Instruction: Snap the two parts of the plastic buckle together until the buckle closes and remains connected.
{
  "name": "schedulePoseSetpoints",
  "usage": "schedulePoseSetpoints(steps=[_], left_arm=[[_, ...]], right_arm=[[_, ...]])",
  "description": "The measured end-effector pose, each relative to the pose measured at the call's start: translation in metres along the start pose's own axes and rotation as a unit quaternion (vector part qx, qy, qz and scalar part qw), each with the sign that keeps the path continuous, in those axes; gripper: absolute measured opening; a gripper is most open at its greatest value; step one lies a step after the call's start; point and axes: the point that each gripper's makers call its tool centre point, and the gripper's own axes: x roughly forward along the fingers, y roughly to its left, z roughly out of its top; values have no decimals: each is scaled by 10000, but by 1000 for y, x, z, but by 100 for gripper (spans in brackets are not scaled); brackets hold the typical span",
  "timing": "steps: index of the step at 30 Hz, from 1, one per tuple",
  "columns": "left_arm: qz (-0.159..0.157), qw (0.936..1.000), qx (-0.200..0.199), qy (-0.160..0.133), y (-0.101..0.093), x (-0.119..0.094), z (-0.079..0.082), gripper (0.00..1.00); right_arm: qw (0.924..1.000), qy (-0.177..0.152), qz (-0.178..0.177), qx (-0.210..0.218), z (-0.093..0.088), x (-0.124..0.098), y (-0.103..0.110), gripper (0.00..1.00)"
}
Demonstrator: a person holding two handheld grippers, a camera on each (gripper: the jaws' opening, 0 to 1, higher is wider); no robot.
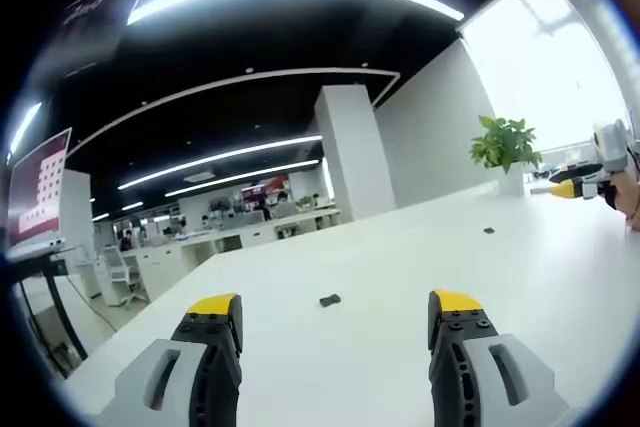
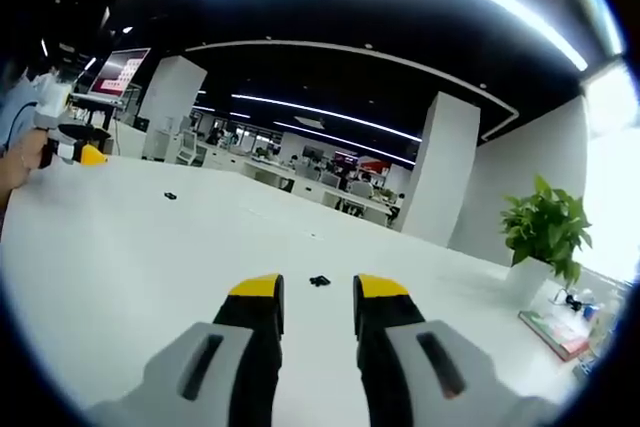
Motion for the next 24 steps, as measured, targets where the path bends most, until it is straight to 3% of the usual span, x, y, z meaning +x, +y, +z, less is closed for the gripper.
schedulePoseSetpoints(steps=[12,24], left_arm=[[54,10000,-6,7,3,0,0,77],[301,9992,5,-256,14,-6,12,78]], right_arm=[[9998,-142,-142,55,5,-3,-7,27],[9996,-128,-161,189,3,-1,-9,27]])
